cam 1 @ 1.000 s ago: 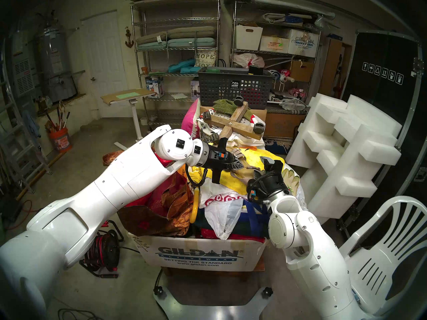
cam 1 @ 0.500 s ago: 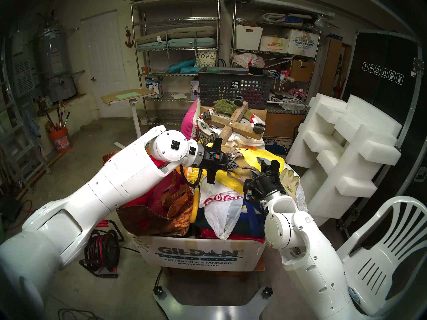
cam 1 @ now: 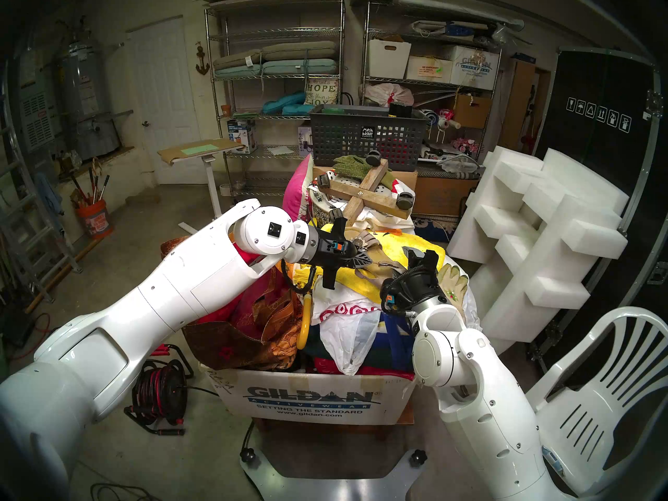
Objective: Unbuckle a shoe
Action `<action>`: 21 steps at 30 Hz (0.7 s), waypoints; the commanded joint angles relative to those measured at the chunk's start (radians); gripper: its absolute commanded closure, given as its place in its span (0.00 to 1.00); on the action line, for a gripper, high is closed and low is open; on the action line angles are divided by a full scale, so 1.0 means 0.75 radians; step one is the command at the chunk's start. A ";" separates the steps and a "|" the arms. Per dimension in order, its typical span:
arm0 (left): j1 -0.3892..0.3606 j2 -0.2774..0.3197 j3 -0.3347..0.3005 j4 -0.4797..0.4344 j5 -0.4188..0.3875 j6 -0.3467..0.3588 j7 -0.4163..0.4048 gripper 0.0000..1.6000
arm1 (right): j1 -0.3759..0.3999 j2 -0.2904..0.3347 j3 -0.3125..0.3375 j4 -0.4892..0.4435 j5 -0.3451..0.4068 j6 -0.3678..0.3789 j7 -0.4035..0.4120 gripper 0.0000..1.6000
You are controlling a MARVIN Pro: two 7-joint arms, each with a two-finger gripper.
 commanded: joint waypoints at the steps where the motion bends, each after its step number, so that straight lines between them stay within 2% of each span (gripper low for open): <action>1: -0.006 0.091 -0.036 -0.001 0.013 0.015 -0.001 1.00 | 0.032 0.001 0.060 -0.012 0.000 0.029 -0.002 0.36; 12: 0.016 0.115 -0.036 -0.012 0.003 0.023 0.005 1.00 | 0.050 -0.008 0.072 0.002 0.006 0.014 0.016 0.38; 16: 0.013 0.097 -0.039 -0.010 0.003 0.020 0.016 1.00 | 0.055 -0.007 0.073 0.002 0.009 0.005 0.022 0.38; 21: 0.013 0.053 -0.077 -0.015 -0.054 0.004 0.045 1.00 | 0.052 -0.007 0.071 -0.002 0.008 0.000 0.026 0.36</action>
